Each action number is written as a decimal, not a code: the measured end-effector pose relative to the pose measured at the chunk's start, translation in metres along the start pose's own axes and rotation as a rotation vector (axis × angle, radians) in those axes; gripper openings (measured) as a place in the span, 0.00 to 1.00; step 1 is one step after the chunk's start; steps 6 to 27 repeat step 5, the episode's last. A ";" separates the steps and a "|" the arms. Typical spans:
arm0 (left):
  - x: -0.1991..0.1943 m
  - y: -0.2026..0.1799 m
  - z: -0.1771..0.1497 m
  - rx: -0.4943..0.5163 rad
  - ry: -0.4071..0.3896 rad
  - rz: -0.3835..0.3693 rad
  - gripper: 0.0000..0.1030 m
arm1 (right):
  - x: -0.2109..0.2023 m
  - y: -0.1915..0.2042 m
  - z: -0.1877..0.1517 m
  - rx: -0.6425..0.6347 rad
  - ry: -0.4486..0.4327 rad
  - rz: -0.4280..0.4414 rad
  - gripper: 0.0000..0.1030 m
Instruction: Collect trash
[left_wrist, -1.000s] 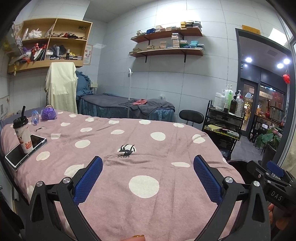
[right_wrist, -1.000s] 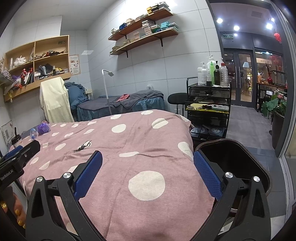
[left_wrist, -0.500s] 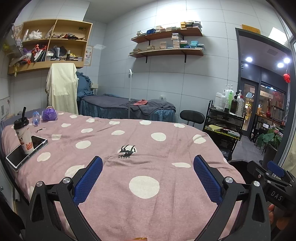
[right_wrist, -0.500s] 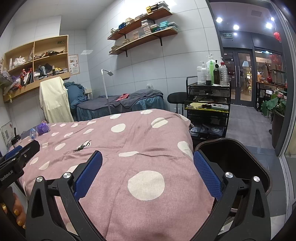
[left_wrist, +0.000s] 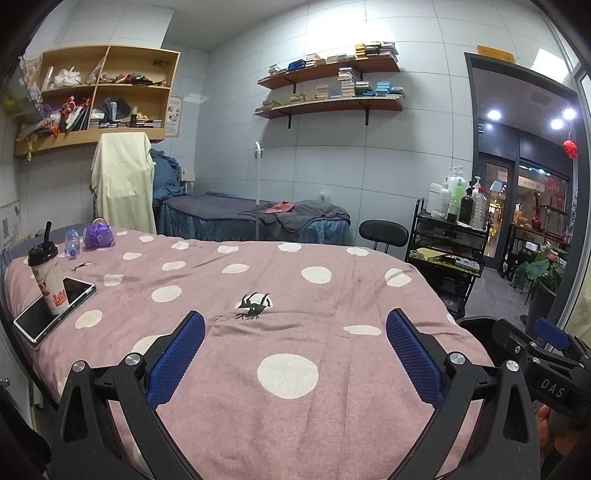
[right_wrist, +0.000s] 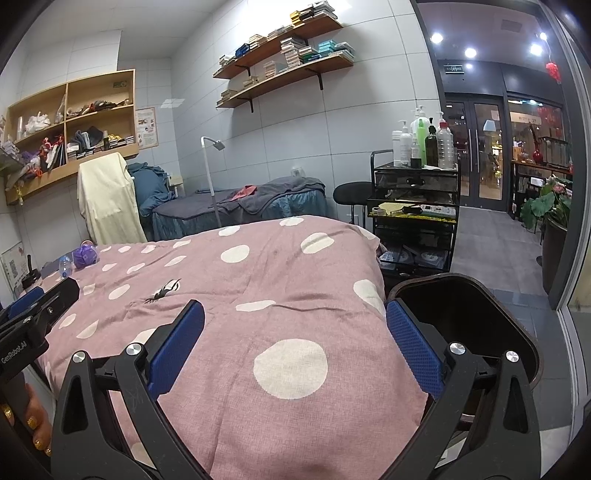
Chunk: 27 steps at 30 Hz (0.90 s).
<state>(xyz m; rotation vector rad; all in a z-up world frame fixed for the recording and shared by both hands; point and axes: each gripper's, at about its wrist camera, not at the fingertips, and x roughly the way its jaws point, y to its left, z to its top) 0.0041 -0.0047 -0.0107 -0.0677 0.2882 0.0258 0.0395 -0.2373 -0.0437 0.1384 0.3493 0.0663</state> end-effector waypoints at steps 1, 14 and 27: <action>0.000 0.000 0.000 0.001 0.001 0.001 0.94 | 0.000 0.000 0.000 0.000 0.000 0.000 0.94; -0.001 -0.001 -0.001 0.009 -0.004 0.008 0.94 | 0.001 0.000 0.000 0.002 0.002 0.001 0.94; -0.001 -0.001 -0.001 0.009 -0.004 0.008 0.94 | 0.001 0.000 0.000 0.002 0.002 0.001 0.94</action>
